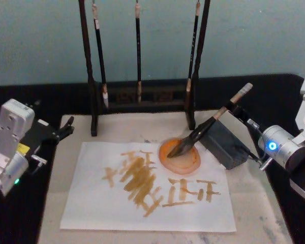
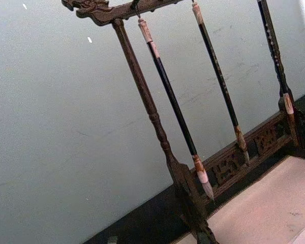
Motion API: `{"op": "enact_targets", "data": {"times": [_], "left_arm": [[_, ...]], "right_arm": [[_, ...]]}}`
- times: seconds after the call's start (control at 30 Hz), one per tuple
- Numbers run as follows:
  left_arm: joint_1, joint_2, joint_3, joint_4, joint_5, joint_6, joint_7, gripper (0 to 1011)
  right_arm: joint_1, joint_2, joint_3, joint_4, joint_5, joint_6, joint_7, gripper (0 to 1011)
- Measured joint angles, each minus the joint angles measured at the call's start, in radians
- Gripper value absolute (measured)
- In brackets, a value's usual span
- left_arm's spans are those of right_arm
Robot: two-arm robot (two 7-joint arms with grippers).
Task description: Pick up the brush from the inkstone, write on the paper, then place the brush back to its original position.
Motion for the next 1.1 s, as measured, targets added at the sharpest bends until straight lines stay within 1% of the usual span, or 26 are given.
{"op": "enact_targets", "data": {"times": [0.37,0.57,0.77,0.93,1.1], "left_arm": [[0.0,0.0,0.0,0.0,0.0,0.0,0.0,1010],[0.0,0.0,0.0,0.0,0.0,0.0,0.0,1010],[0.0,0.0,0.0,0.0,0.0,0.0,0.0,1010],[0.0,0.0,0.0,0.0,0.0,0.0,0.0,1009],[0.0,0.0,0.0,0.0,0.0,0.0,0.0,1010]], "right_arm": [[0.0,0.0,0.0,0.0,-0.001,0.0,0.0,180],[-0.002,0.01,-0.014,-0.017,0.0,-0.022,0.0,179],[-0.003,0.026,-0.033,-0.053,-0.004,-0.056,0.003,177],[-0.007,0.04,-0.046,-0.087,-0.008,-0.074,0.014,177],[-0.016,0.062,-0.062,-0.134,-0.024,-0.101,0.034,177]]}}
